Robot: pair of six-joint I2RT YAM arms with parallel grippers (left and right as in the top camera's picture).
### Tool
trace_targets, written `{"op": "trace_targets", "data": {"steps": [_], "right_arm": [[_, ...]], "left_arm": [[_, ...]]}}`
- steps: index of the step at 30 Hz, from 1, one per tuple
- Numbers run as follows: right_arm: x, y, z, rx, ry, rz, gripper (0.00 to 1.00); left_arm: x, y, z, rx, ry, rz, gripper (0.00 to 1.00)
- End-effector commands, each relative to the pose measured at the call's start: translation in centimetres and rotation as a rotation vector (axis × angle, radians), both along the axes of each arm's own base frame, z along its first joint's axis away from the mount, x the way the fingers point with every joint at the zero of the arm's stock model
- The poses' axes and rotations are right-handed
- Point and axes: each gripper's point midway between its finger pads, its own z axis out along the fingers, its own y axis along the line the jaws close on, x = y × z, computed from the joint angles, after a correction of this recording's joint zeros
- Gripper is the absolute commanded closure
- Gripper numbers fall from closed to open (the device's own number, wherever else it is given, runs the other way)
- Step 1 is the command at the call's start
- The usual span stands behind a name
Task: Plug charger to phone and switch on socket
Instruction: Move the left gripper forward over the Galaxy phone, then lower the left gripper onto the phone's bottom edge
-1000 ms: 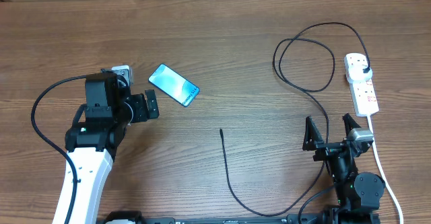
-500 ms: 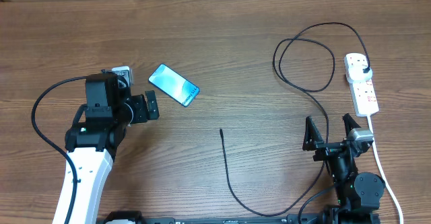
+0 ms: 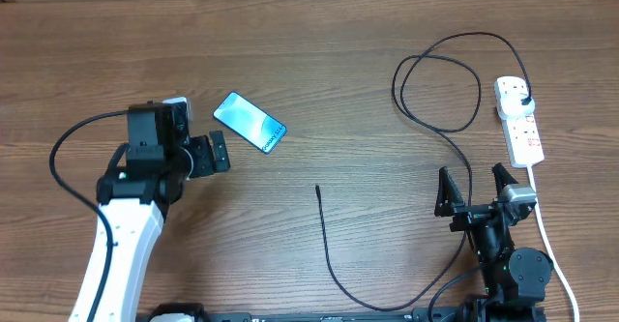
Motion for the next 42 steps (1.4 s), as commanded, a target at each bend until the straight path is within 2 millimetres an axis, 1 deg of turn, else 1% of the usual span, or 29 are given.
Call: {"op": "trace_targets", "data": {"steps": [1,2,7,9,10,12,21,25,28,31,34,37,39,42], "right_arm": [[0.0,0.0,-0.2,0.000,-0.005,-0.001,0.00],[0.0,0.0,-0.2,0.000,-0.005,-0.001,0.00],[0.0,0.0,-0.2,0.000,-0.005,-0.001,0.00],[0.0,0.0,-0.2,0.000,-0.005,-0.001,0.00],[0.0,0.0,-0.2,0.000,-0.005,-0.001,0.00],[0.0,0.0,-0.2,0.000,-0.005,-0.001,0.00],[0.0,0.0,-0.2,0.000,-0.005,-0.001,0.00],[0.0,0.0,-0.2,0.000,-0.005,-0.001,0.00],[0.0,0.0,-0.2,0.000,-0.005,-0.001,0.00],[0.0,0.0,-0.2,0.000,-0.005,-0.001,0.00],[0.0,0.0,-0.2,0.000,-0.005,-0.001,0.00],[0.0,0.0,-0.2,0.000,-0.005,-0.001,0.00],[0.0,0.0,-0.2,0.000,-0.005,-0.001,0.00],[0.0,0.0,-0.2,0.000,-0.005,-0.001,0.00]], "left_arm": [[1.6,0.0,0.8,-0.041,0.025,0.052,0.00],[2.0,0.0,0.9,-0.046,0.037,0.061,0.00],[4.9,-0.1,2.4,-0.115,0.054,0.167,0.00],[5.8,-0.8,2.9,-0.138,0.030,0.156,0.00],[6.5,-1.8,3.5,-0.179,0.000,0.122,0.00],[6.8,-2.4,3.9,-0.210,-0.017,0.098,0.00],[6.9,-2.5,3.9,-0.215,-0.020,0.096,0.00],[6.9,-2.6,3.9,-0.236,-0.016,0.118,0.00],[6.5,-2.9,3.8,-0.278,0.012,0.170,0.00],[6.6,-3.5,4.3,-0.274,0.012,0.187,0.00],[6.5,-3.4,5.5,-0.196,-0.003,0.256,0.00],[6.2,-4.0,6.3,-0.191,0.002,0.286,0.00],[6.0,-4.2,6.6,-0.204,0.009,0.316,0.00],[5.6,-4.0,6.3,-0.219,0.027,0.370,0.00]]}}
